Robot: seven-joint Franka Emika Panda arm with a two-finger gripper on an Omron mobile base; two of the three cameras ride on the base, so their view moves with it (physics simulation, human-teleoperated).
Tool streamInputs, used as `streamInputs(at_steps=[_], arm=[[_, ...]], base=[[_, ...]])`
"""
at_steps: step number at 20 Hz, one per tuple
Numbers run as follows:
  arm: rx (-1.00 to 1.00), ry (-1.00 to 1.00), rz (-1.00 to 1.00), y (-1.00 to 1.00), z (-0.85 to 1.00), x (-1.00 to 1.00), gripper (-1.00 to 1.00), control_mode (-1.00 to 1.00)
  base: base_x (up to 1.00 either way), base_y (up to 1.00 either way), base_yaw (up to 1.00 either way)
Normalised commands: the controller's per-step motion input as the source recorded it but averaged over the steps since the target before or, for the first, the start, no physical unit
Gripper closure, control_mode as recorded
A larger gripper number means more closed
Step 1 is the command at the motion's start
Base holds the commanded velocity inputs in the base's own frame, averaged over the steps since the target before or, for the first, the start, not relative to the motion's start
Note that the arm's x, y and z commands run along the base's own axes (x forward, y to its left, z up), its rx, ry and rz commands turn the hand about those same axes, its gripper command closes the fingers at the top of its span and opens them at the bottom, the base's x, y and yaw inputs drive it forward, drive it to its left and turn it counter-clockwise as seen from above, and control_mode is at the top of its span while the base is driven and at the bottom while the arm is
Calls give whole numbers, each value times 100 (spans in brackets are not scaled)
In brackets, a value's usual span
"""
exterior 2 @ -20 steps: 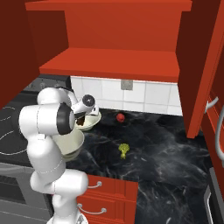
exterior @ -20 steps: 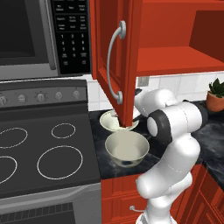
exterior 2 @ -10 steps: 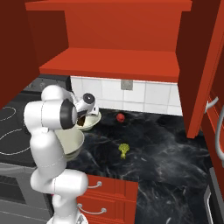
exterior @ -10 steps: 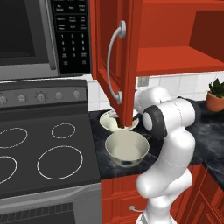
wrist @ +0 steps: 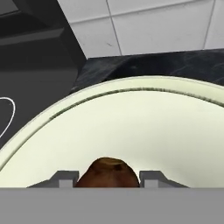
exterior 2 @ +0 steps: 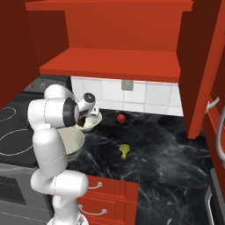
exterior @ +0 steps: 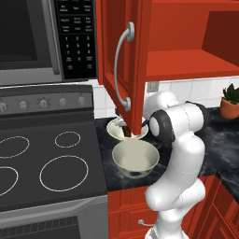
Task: Pick both bowls and place them on the counter. Then place the broccoli in one bowl and place the sweet potato in the other bowl.
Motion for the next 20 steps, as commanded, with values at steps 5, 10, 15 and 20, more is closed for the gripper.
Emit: streamInputs(at_steps=[5, 10, 15, 20], arm=[[0, 0, 0, 6, -8, 17, 100, -100], [0, 0, 0, 3, -14, 16, 100, -100], [-2, 0, 0, 3, -13, 15, 100, -100], [-1, 0, 0, 3, -3, 1, 100, -100]], base=[[0, 0, 0], [0, 0, 0], [0, 0, 0], [0, 0, 0]])
